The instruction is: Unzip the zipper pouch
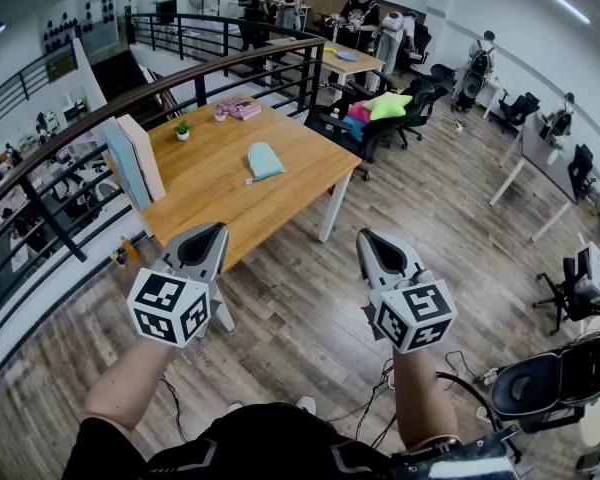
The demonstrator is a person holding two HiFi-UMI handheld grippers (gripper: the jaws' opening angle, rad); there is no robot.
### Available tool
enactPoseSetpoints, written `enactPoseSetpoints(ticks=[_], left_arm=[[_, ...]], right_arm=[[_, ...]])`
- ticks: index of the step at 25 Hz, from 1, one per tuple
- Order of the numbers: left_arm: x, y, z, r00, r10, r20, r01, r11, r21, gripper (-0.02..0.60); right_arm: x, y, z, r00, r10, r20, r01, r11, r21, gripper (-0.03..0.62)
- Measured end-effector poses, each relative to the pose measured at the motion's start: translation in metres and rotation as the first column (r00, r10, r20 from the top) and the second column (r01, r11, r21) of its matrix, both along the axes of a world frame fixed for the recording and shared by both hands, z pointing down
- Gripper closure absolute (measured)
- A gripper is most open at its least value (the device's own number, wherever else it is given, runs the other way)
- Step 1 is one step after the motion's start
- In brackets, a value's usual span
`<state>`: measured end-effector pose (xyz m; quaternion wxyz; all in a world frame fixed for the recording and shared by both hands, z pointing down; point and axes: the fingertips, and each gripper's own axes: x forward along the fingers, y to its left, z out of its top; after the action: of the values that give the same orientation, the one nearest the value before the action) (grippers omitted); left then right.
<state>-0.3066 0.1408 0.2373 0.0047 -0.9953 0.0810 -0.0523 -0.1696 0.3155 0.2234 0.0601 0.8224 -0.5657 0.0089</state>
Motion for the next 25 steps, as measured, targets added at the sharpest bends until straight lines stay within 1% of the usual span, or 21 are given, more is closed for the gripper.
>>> enactPoseSetpoints(ticks=[3, 7, 10, 15, 20, 25], left_arm=[[-0.012, 0.003, 0.010, 0.999, -0.033, -0.016, 0.033, 0.999, -0.008, 0.554], [-0.021, 0.006, 0.017, 0.998, -0.058, -0.038, 0.056, 0.997, -0.043, 0.554], [-0.018, 0.011, 0.015, 0.998, -0.059, -0.033, 0.058, 0.998, -0.015, 0.554], [-0.019, 0.012, 0.013, 0.997, -0.059, -0.046, 0.058, 0.998, -0.018, 0.552], [-0.015, 0.016, 0.012, 0.997, -0.059, -0.050, 0.059, 0.998, 0.011, 0.552], [-0.010, 0.019, 0.014, 0.997, -0.060, -0.052, 0.061, 0.998, 0.031, 0.552]], right_arm=[[-0.001, 0.003, 0.002, 1.000, 0.005, 0.010, -0.005, 1.000, 0.014, 0.588], [-0.003, 0.006, 0.014, 1.000, 0.012, 0.025, -0.012, 1.000, 0.015, 0.588], [0.000, 0.009, 0.016, 0.999, 0.023, 0.035, -0.023, 1.000, 0.020, 0.588], [-0.001, 0.012, 0.011, 0.999, 0.017, 0.031, -0.017, 0.999, 0.030, 0.588], [0.000, 0.015, 0.013, 1.000, 0.021, 0.023, -0.022, 1.000, 0.019, 0.585], [0.004, 0.016, 0.020, 0.998, 0.030, 0.047, -0.031, 0.999, 0.028, 0.585]])
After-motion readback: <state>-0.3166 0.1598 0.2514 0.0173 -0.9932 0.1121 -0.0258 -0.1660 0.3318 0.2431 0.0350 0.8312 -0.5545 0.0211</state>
